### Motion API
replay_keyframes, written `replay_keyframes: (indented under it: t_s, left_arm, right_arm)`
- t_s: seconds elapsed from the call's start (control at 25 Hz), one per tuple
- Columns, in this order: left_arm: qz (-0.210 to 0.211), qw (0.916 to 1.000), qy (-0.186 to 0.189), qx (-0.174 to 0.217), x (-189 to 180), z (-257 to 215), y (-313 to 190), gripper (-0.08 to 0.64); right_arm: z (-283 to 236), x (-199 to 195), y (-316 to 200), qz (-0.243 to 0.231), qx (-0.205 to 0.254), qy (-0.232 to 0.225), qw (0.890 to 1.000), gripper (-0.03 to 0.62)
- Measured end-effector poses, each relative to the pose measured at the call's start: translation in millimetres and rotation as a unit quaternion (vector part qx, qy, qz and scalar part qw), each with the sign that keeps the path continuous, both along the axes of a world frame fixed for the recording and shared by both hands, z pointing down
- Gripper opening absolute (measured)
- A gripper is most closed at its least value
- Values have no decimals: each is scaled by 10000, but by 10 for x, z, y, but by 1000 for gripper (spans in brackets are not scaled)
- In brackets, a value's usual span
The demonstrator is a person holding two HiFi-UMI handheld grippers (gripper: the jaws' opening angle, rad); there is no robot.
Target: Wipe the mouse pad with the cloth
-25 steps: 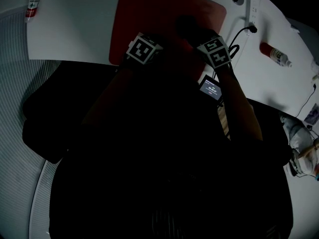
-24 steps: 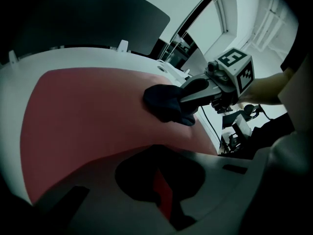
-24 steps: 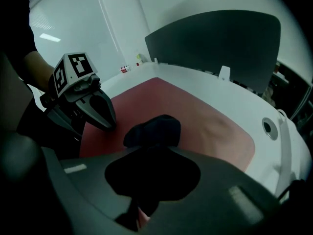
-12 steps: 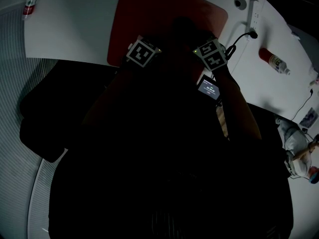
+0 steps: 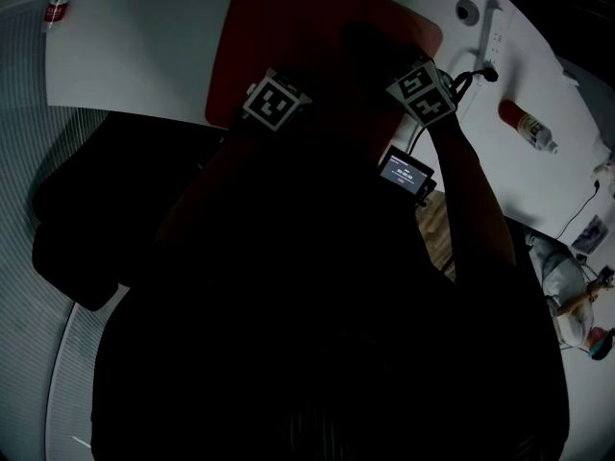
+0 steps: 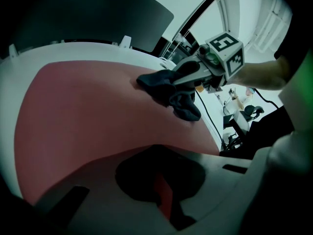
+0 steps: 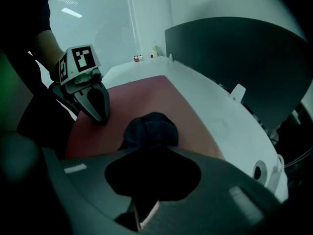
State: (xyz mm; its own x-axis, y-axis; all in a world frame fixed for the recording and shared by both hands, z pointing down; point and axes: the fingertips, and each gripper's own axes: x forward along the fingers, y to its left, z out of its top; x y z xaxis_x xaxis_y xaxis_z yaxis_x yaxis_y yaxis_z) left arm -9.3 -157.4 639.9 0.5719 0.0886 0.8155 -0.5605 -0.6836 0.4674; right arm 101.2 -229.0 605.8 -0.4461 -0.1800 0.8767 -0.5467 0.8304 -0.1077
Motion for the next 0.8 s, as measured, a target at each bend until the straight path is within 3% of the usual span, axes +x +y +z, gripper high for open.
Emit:
replay_keyframes:
  t_s: [0.2,0.44,0.8]
  left_arm:
    - [3,10000,-56,42,0,-5,-23,6]
    - [-9,9999,-108,70,-6,-1,-17,6]
    - [-47,9999,-126,99,-5,-14,-41,6]
  right_arm:
    - [74,214,-292,37,168,284,9994,40]
    - [165,152,-237,-210,229,477,9984,40]
    - [171,133,-242,-280,57,350,9990,40]
